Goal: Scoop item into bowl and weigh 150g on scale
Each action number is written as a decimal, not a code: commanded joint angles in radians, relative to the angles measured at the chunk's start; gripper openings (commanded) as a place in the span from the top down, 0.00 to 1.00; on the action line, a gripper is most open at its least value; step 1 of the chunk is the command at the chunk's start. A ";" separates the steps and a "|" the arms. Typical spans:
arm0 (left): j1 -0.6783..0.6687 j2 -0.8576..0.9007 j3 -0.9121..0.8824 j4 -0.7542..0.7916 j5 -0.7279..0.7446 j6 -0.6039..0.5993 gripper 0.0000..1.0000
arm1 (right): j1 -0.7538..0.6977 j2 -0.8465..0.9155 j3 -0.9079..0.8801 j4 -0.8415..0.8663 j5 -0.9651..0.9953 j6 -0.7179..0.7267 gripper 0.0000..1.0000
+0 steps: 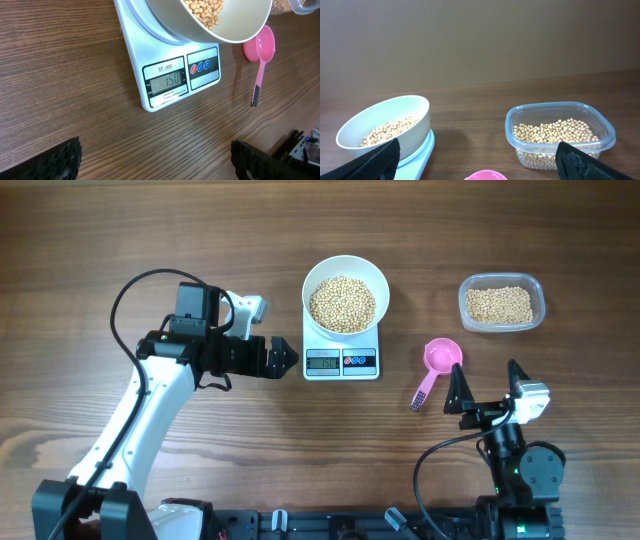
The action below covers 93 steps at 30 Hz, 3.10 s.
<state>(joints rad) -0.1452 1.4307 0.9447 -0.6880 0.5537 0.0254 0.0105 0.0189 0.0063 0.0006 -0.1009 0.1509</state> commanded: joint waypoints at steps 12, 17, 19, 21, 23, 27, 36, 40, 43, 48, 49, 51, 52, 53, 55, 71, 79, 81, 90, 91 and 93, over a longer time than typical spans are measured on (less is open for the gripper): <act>-0.003 0.004 0.017 -0.012 0.002 0.020 0.00 | 0.003 -0.015 -0.001 0.005 -0.004 -0.019 0.00; -0.004 0.000 0.017 -0.018 0.002 0.020 0.00 | 0.003 -0.015 -0.001 0.005 -0.004 -0.019 0.00; -0.005 -0.008 0.017 0.028 0.002 0.021 0.00 | 0.003 -0.015 -0.001 0.005 -0.004 -0.019 0.00; -0.007 -0.029 0.017 0.072 0.001 0.024 0.00 | 0.003 -0.015 -0.001 0.005 -0.004 -0.019 0.00; -0.010 -0.066 0.016 0.097 -0.030 0.024 0.00 | 0.003 -0.015 -0.001 0.005 -0.004 -0.020 0.00; -0.010 -0.141 0.016 0.094 -0.091 0.024 0.00 | 0.003 -0.015 -0.001 0.005 -0.004 -0.020 0.00; -0.009 -0.485 -0.101 0.094 -0.108 0.031 0.00 | 0.003 -0.015 -0.001 0.005 -0.004 -0.019 0.00; -0.009 -0.702 -0.184 0.094 -0.152 0.058 0.00 | 0.003 -0.015 -0.001 0.005 -0.004 -0.020 0.00; -0.009 -0.848 -0.240 0.093 -0.163 0.058 0.00 | 0.003 -0.015 -0.001 0.005 -0.004 -0.019 0.00; -0.009 -1.087 -0.362 0.095 -0.162 0.072 0.00 | 0.003 -0.015 -0.001 0.005 -0.004 -0.019 0.00; -0.009 -1.132 -0.387 0.099 -0.162 0.072 0.00 | 0.003 -0.015 -0.001 0.005 -0.004 -0.019 0.00; -0.009 -1.222 -0.433 0.109 -0.162 0.072 0.00 | 0.003 -0.015 -0.001 0.005 -0.004 -0.019 0.00; -0.007 -1.253 -0.449 0.110 -0.162 0.072 0.00 | 0.003 -0.015 -0.001 0.005 -0.004 -0.020 0.00; -0.003 -1.293 -0.470 0.111 -0.163 0.072 0.00 | 0.003 -0.015 -0.001 0.005 -0.004 -0.019 0.00; 0.007 -1.355 -0.505 0.114 -0.163 0.072 0.00 | 0.003 -0.015 -0.001 0.005 -0.004 -0.019 0.00; 0.050 -1.428 -0.883 0.690 -0.269 0.071 0.00 | 0.003 -0.015 -0.001 0.005 -0.004 -0.019 0.00; 0.110 -1.428 -0.939 0.721 -0.348 -0.059 0.00 | 0.003 -0.015 -0.001 0.005 -0.004 -0.020 0.00; 0.125 -1.428 -0.939 0.719 -0.350 -0.069 0.00 | 0.003 -0.015 -0.001 0.005 -0.004 -0.019 0.00; 0.150 -1.428 -0.939 0.628 -0.354 -0.217 0.00 | 0.003 -0.015 -0.001 0.005 -0.004 -0.019 0.00; 0.150 -1.428 -0.939 0.628 -0.354 -0.217 0.00 | 0.003 -0.015 -0.001 0.005 -0.004 -0.019 0.00; 0.150 -1.428 -0.939 0.628 -0.354 -0.217 0.00 | 0.003 -0.015 -0.001 0.005 -0.004 -0.019 0.00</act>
<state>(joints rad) -0.0032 0.0135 0.0120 -0.0566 0.2119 -0.1509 0.0105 0.0174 0.0063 0.0006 -0.1009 0.1436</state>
